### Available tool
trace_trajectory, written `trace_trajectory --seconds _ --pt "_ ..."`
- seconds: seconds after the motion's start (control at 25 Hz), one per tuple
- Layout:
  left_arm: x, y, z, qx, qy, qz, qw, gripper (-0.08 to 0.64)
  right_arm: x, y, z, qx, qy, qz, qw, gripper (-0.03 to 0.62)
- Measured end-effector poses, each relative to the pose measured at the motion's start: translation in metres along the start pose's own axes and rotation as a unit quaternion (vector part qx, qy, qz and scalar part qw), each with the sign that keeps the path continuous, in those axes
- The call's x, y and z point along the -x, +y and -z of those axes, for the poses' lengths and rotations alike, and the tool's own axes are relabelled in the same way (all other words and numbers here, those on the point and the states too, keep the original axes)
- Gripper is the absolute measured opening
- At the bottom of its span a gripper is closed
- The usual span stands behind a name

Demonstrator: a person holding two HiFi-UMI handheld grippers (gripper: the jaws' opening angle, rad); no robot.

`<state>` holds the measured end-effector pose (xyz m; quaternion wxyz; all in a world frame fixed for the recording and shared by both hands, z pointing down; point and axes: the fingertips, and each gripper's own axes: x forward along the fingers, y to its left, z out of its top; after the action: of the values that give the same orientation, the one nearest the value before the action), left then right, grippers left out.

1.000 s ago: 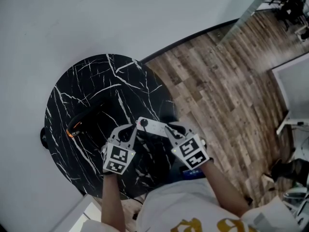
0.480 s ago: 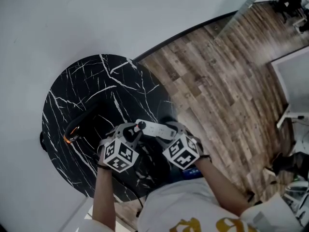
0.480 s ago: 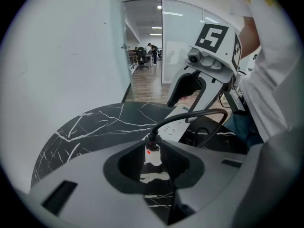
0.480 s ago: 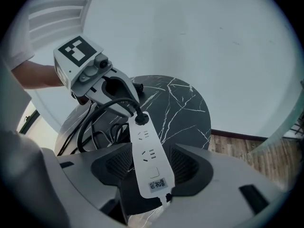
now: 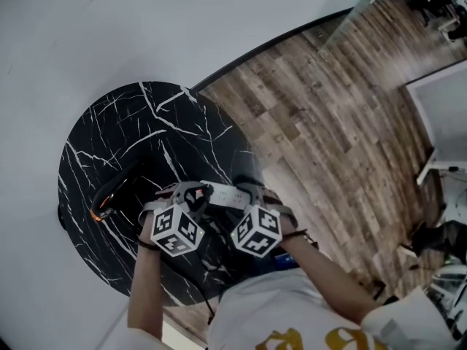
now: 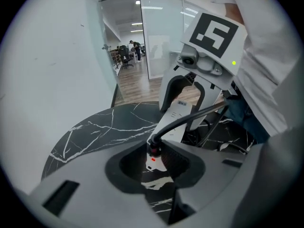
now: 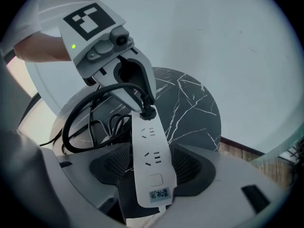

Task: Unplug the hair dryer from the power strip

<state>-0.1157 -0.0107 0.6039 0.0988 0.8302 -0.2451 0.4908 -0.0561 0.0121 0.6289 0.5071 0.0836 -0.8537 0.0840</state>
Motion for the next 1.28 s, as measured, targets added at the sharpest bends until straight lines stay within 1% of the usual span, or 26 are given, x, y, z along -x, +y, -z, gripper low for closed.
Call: trace_trajectory --seconds 0.12,0.28,0.44,0.52,0.6,0.72,0.8,0.92,1.12,1.2,1.28 --pt "-0.002 -0.001 0.0 -0.026 0.007 0.013 0.9995 0.092 -0.008 -0.001 0.003 0.021 0.023 0.009 0.999 0.253" --pt "-0.004 -0.004 0.0 -0.058 0.019 0.032 0.9976 0.075 -0.01 -0.001 0.003 0.035 0.03 0.01 0.999 0.252" --pt "-0.005 -0.005 0.001 -0.053 0.021 0.05 0.9971 0.072 -0.014 0.0 0.005 0.055 0.035 0.013 0.998 0.253" --pt "-0.006 -0.005 0.003 -0.054 0.026 0.054 0.9967 0.072 -0.016 0.0 0.005 0.067 0.042 0.006 0.997 0.253" --pt "-0.008 -0.005 0.003 -0.071 0.037 0.052 0.9954 0.072 -0.017 -0.001 0.004 0.07 0.045 -0.006 0.996 0.253" --pt "-0.007 -0.006 0.003 -0.11 0.053 0.048 0.9914 0.072 -0.017 0.0 0.003 0.069 0.042 -0.024 0.996 0.253" --pt "-0.007 -0.007 0.005 -0.126 0.058 0.053 0.9889 0.072 -0.019 0.002 0.002 0.065 0.038 -0.032 0.997 0.253" --pt "-0.01 -0.008 0.004 -0.128 0.064 0.075 0.9868 0.072 -0.019 0.003 0.005 0.064 0.046 -0.034 0.996 0.253" --pt "-0.012 -0.009 0.006 -0.118 0.088 0.115 0.9824 0.069 -0.021 0.005 0.004 0.061 0.048 -0.038 0.996 0.253" --pt "-0.011 -0.008 0.008 -0.12 0.091 0.123 0.9809 0.067 -0.022 0.006 0.001 0.063 0.045 -0.038 0.996 0.253" --pt "-0.011 -0.007 0.006 -0.132 0.088 0.118 0.9803 0.066 -0.022 0.003 0.002 0.062 0.042 -0.036 0.997 0.262"
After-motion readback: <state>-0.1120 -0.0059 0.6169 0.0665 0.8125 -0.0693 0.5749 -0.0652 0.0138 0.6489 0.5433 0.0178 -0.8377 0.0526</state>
